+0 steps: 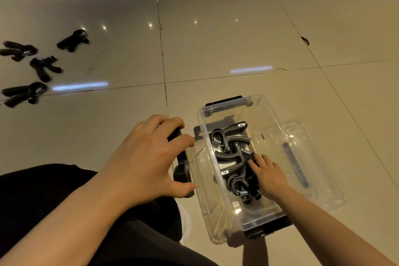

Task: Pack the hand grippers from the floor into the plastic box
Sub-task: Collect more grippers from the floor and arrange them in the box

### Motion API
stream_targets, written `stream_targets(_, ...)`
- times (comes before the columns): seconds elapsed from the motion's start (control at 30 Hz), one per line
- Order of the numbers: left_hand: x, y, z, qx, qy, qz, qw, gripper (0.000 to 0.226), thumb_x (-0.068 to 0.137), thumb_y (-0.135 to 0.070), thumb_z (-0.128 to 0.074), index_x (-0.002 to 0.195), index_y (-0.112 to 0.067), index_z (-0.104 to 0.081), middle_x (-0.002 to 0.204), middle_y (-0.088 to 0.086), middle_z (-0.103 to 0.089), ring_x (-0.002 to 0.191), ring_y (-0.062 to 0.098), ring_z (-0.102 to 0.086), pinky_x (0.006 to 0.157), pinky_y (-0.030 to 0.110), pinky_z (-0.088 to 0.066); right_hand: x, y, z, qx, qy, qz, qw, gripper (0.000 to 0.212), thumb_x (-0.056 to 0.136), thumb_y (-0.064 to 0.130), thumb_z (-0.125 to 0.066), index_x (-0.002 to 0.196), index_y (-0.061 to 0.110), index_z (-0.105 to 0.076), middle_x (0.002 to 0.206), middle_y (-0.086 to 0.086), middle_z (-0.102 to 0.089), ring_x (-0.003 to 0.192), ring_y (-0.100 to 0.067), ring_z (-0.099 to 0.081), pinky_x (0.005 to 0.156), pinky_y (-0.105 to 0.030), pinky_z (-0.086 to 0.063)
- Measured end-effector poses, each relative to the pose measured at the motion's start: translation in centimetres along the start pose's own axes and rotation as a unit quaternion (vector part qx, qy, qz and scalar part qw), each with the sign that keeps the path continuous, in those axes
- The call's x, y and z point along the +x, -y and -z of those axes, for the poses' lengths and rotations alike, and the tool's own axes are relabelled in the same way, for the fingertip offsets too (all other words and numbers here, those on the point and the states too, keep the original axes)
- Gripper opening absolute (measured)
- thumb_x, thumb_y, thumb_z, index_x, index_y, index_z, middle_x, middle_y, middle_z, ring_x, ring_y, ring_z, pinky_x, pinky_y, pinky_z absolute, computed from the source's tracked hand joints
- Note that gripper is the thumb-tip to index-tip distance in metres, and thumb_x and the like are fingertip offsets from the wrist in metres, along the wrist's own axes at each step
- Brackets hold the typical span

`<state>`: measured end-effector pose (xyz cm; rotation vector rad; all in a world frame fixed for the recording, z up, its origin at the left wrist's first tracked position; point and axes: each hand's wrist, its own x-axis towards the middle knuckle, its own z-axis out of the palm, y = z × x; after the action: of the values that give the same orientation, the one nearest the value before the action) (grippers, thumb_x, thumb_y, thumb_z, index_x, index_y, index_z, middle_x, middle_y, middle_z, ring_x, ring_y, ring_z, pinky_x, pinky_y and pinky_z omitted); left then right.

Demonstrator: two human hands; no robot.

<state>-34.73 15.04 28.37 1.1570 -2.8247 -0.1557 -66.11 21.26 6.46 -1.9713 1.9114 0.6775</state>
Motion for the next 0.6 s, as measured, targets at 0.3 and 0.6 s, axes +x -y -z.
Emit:
stream_targets(0.3, -1.3, 1.5, -0.3, 0.007, 0.013, 0.036, 0.999, 0.067, 0.055, -0.073, -0.048, 0.101, -0.028, -0.065, 0.112, 0.002, -0.062, 0.104, 0.019, -0.046, 0.073, 0.037, -0.05, 2.0, 0.0, 0.4, -0.096, 0.024, 0.051, 0.994, 0.084, 0.082, 0.033, -0.066, 0.148, 0.02, -0.015, 0.157, -0.006, -0.01, 0.143, -0.028, -0.008, 0.114, -0.045, -0.018)
stream_targets(0.6, -0.3, 0.5, -0.2, 0.016, -0.003, 0.012, 1.0, 0.066, 0.058, -0.071, -0.048, 0.103, -0.026, -0.064, 0.115, 0.005, -0.06, 0.103, 0.027, -0.054, 0.08, 0.043, -0.047, 2.3, -0.3, 3.3, -0.198, 0.032, 0.118, 0.972, 0.067, 0.081, 0.057, -0.054, 0.129, 0.012, -0.043, 0.12, -0.009, -0.053, 0.105, -0.026, -0.05, 0.086, -0.035, -0.039)
